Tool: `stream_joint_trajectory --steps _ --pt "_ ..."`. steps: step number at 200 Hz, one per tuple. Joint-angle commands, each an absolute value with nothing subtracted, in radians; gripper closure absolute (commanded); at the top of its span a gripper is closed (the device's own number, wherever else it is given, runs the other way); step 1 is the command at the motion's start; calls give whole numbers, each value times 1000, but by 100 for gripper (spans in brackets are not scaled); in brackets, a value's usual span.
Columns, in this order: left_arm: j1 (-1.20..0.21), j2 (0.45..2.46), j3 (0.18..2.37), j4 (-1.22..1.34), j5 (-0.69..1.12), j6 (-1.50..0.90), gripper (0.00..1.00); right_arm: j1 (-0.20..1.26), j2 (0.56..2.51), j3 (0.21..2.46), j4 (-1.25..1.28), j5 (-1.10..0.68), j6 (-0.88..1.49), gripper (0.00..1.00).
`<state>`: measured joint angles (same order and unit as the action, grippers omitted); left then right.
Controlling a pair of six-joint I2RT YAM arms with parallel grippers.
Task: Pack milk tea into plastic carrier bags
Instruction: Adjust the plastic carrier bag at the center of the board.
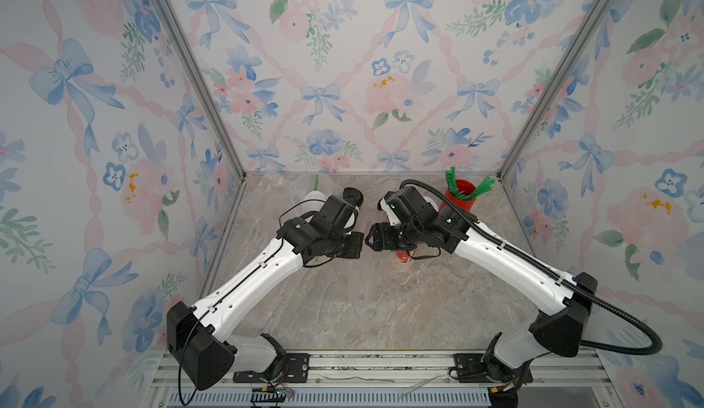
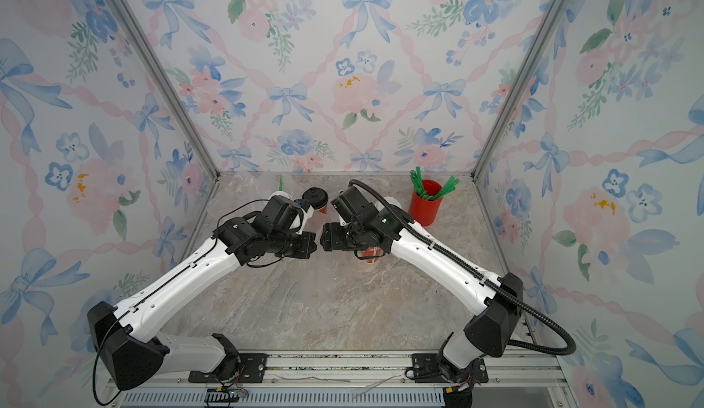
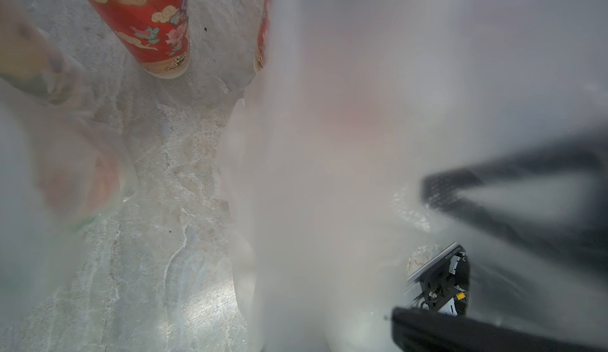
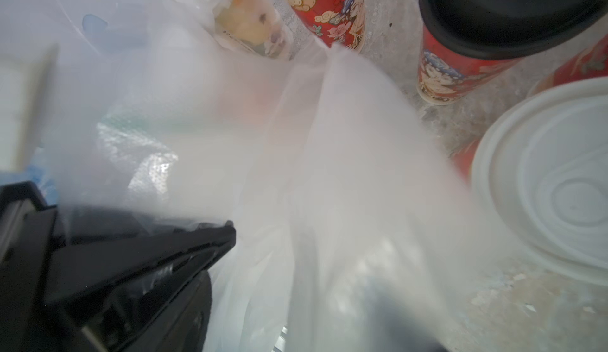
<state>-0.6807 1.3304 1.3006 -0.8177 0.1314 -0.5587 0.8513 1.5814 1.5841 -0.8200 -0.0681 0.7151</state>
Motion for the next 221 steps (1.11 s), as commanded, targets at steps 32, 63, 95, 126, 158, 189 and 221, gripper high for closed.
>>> stream_joint_trajectory --steps 32,63,95,126,158,189,221 --pt "-689 1300 1270 -772 152 -596 100 824 1709 1567 -688 -113 798 29" --pt "-690 1287 1261 -762 157 -600 100 817 1778 1581 -692 -112 784 36" --pt "-689 1259 1253 -762 134 -601 100 818 1827 1628 -761 -72 729 53" --pt "-688 1231 1222 -765 86 -596 100 817 1813 1653 -867 7 656 77" --pt "-672 1228 1201 -810 32 -584 100 816 1785 1689 -1010 109 571 92" --pt "-665 1234 1203 -867 -26 -571 100 812 1762 1704 -1135 218 531 95" --pt "-658 1249 1204 -906 -68 -563 100 811 1727 1692 -1160 229 535 96"
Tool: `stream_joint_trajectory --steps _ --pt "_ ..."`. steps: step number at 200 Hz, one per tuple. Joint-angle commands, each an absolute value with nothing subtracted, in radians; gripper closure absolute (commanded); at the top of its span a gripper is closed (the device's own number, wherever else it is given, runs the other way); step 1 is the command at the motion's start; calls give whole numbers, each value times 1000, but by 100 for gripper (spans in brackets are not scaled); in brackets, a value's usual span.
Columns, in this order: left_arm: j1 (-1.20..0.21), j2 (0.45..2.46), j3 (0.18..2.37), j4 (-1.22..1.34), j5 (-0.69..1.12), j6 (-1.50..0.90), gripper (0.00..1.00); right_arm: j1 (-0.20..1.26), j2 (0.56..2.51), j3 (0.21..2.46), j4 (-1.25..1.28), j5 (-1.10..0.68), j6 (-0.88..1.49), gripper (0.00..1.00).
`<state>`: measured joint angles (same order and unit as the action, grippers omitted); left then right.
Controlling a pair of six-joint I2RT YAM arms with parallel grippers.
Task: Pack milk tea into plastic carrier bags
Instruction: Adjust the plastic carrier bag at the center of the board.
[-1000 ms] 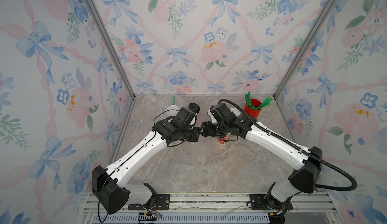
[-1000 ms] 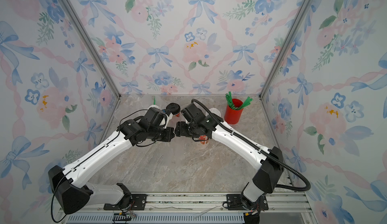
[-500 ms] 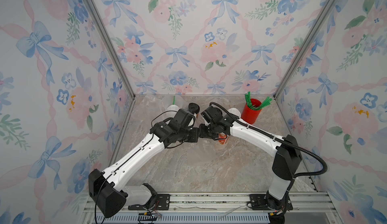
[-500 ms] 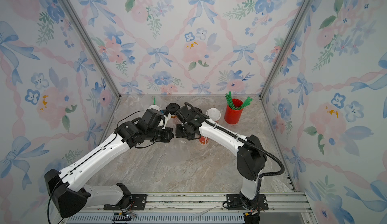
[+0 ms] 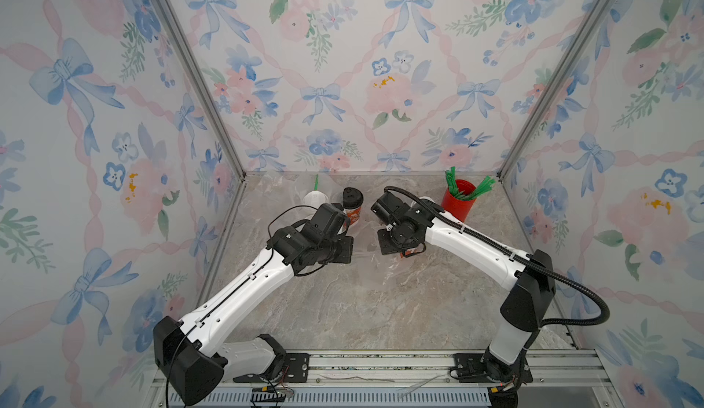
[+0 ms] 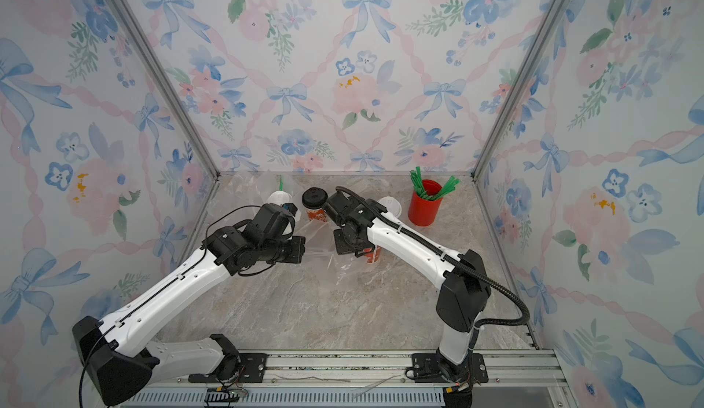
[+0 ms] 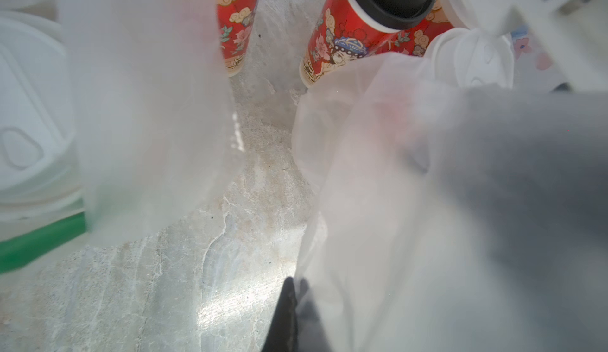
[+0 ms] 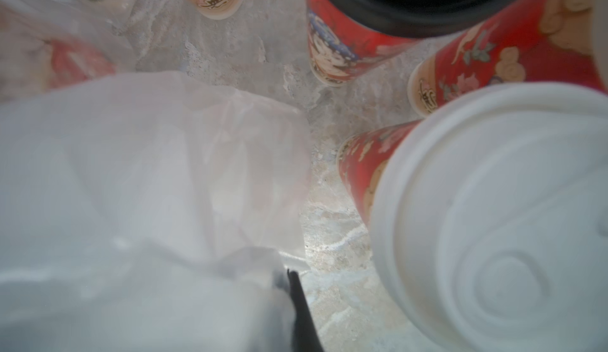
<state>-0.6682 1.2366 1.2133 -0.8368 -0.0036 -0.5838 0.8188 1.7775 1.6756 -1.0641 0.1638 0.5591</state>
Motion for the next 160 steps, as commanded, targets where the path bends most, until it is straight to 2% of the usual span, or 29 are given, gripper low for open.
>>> stream_joint_trajectory --steps 1,41,57,86,111,117,127,142,160 --pt "-659 1249 1204 -905 -67 -563 100 811 1726 1691 -1159 227 536 96" --pt "-667 1266 1251 -893 4 -549 100 833 1661 1612 -985 129 546 90" --pt "-669 1262 1263 -885 9 -542 91 852 1607 1568 -893 119 540 89" --pt "-668 1252 1282 -866 22 -544 60 874 1583 1523 -803 125 520 89" --pt "-669 1235 1296 -836 36 -543 52 884 1561 1488 -755 123 496 90" --pt "-667 1231 1298 -830 32 -540 55 886 1555 1479 -747 123 487 90" --pt "-668 1224 1298 -817 28 -531 70 890 1544 1466 -736 128 479 90" --pt "-669 1211 1292 -801 17 -524 87 892 1520 1436 -707 146 470 91" --pt "-669 1188 1269 -773 20 -513 97 891 1481 1389 -664 179 472 92"
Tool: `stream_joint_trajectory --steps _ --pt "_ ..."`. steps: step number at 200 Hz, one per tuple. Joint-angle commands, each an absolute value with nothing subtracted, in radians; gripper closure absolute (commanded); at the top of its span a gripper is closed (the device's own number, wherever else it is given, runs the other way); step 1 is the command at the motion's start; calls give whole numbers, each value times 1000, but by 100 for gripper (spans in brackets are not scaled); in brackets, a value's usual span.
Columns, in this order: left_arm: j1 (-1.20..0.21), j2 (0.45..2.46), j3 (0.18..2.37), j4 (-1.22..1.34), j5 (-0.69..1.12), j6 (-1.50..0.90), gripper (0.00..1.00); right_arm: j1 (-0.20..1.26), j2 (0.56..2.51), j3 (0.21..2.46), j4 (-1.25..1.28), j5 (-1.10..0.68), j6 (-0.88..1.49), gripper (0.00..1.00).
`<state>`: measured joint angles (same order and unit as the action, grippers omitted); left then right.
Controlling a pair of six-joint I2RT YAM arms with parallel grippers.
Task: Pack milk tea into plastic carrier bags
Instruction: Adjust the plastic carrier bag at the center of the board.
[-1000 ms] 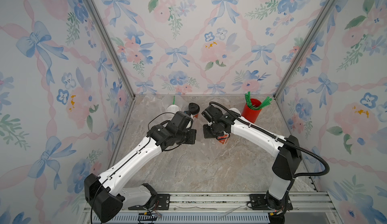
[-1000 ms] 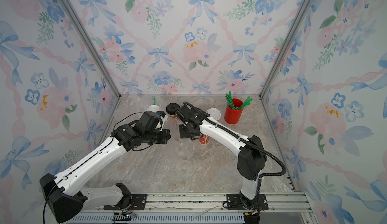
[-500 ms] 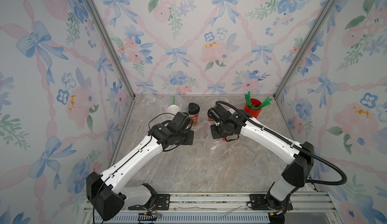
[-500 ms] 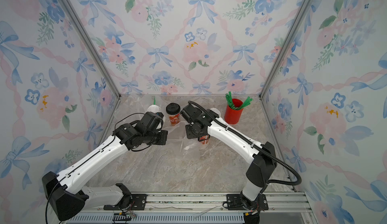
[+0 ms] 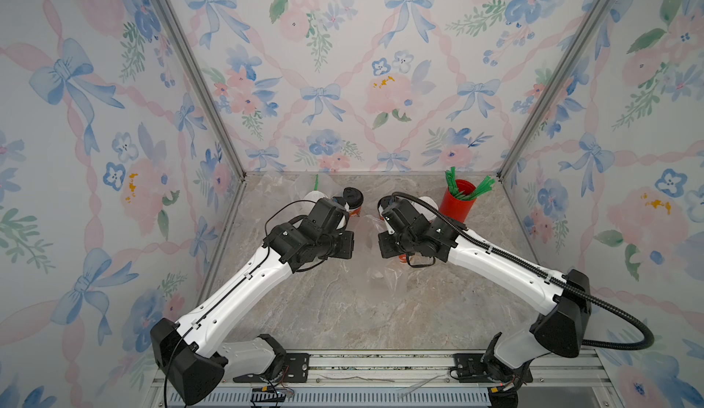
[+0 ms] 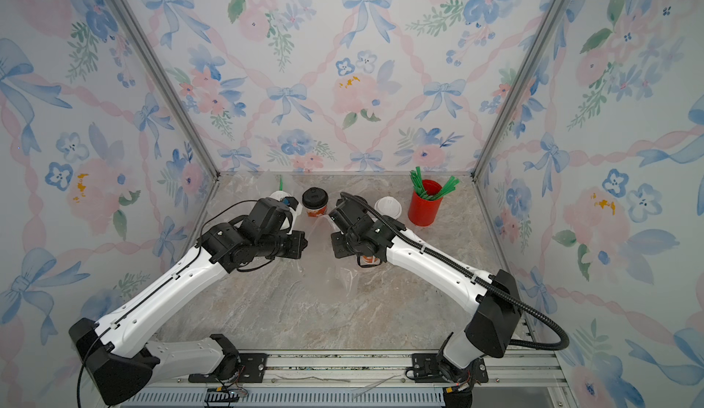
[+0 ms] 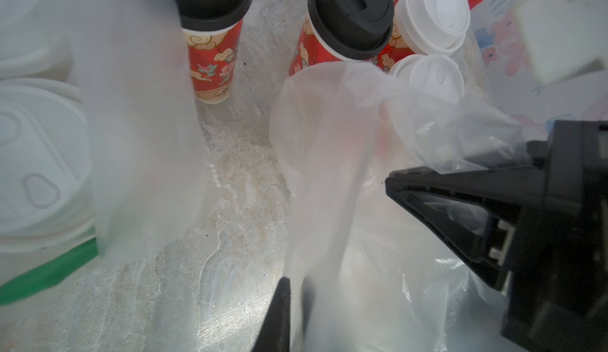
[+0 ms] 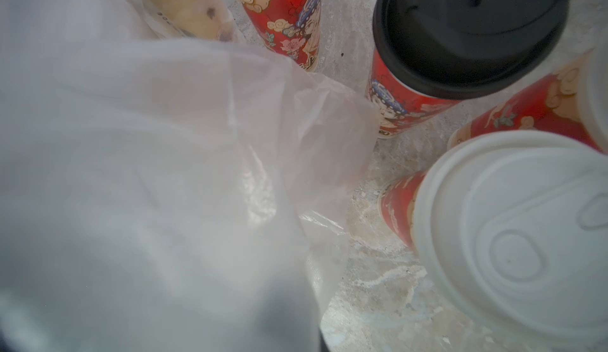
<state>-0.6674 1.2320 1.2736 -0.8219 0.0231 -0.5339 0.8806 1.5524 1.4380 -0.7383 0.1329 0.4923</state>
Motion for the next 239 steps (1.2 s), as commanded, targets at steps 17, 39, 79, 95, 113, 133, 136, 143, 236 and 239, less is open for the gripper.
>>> stream_joint_trajectory --steps 17,39,79,95,113,133,136,143,236,239 --pt "-671 1158 1243 -747 29 -501 100 893 1448 1344 -620 196 473 92" --pt "-675 1111 1205 -705 37 -479 100 894 1415 1292 -557 198 474 92" --pt "-679 1060 1182 -681 61 -454 100 906 1371 1262 -512 220 458 93" --pt "-684 1042 1172 -674 69 -453 100 912 1354 1251 -499 235 458 93" --pt "-690 1015 1161 -673 76 -464 100 923 1339 1240 -490 244 468 94" --pt "-690 978 1145 -673 80 -480 100 933 1332 1227 -479 252 476 95" --pt "-690 972 1143 -673 82 -482 100 935 1332 1226 -479 252 477 95" --pt "-690 957 1140 -674 83 -486 100 937 1332 1223 -479 256 482 95" --pt "-690 1013 1172 -701 139 -584 98 904 1475 1434 -782 132 577 96" --pt "-690 1020 1181 -709 137 -587 97 898 1485 1443 -796 113 589 96"
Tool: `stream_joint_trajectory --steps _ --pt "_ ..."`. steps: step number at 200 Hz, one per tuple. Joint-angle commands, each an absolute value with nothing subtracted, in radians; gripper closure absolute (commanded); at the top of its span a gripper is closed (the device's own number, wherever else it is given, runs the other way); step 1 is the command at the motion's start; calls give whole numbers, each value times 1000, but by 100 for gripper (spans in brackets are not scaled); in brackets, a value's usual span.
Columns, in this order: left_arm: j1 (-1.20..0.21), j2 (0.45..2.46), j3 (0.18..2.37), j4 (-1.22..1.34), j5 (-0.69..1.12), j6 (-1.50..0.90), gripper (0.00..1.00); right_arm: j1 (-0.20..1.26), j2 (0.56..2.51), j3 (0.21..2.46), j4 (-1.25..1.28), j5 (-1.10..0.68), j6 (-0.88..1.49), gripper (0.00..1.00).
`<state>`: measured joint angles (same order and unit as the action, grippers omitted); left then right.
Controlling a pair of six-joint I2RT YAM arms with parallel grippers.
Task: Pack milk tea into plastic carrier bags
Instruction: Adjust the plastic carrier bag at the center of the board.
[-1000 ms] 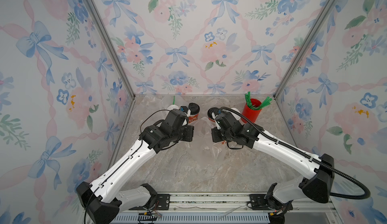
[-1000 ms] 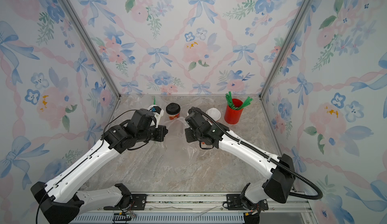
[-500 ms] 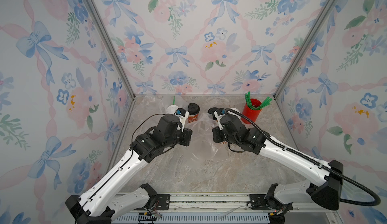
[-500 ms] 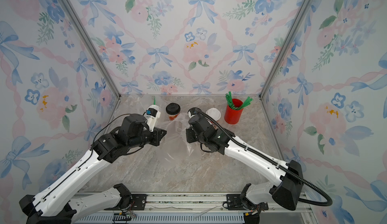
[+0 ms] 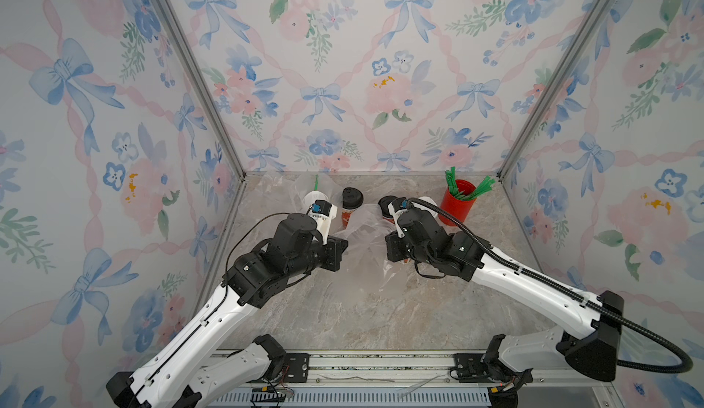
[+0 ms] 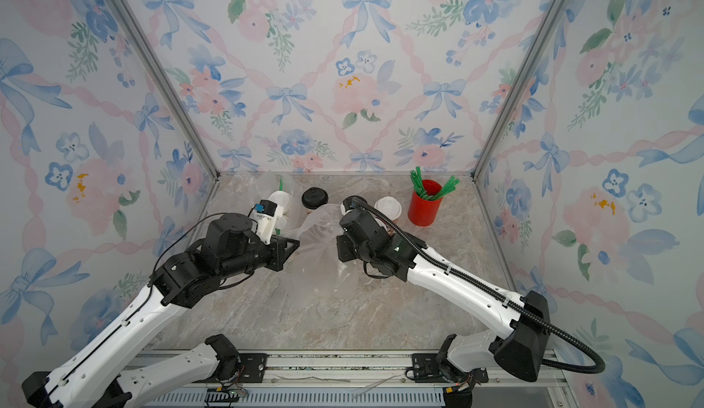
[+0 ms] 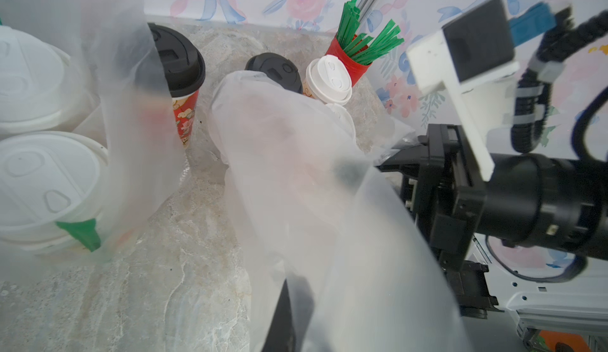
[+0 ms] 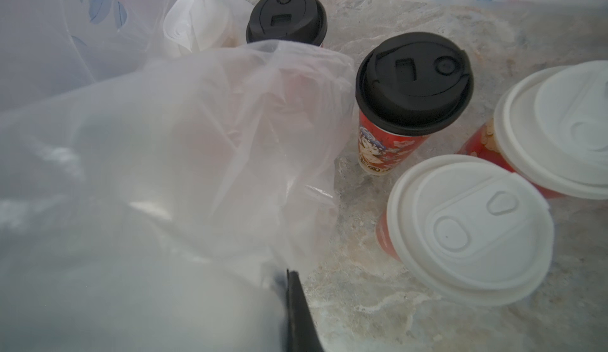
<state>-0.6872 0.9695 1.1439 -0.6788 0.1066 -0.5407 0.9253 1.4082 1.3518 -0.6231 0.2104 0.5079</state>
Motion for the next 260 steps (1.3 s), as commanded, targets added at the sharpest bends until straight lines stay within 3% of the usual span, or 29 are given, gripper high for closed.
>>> stream_joint_trajectory --steps 1,57,103,129,156,166,208,226,236,260 --pt "-690 1024 1184 -711 136 -588 97 894 1488 1446 -800 106 593 96" --pt "-650 1166 1284 -844 134 -586 89 812 1622 1511 -854 -116 727 96" --pt "-600 1181 1286 -880 177 -587 57 773 1650 1481 -813 -165 765 92" --pt "-599 1163 1287 -901 192 -587 46 769 1671 1491 -811 -165 765 89" --pt "-595 1150 1308 -959 145 -561 41 765 1673 1501 -825 -165 755 87" --pt "-589 1150 1312 -982 122 -552 42 763 1673 1503 -828 -166 752 87" --pt "-579 1149 1326 -986 105 -546 67 759 1674 1527 -858 -163 738 82" --pt "-580 1151 1343 -985 101 -543 83 759 1677 1550 -879 -165 733 78" --pt "-578 1152 1353 -985 102 -541 89 759 1679 1565 -898 -166 728 73" --pt "-579 1149 1371 -983 121 -543 96 763 1671 1602 -967 -149 710 49"
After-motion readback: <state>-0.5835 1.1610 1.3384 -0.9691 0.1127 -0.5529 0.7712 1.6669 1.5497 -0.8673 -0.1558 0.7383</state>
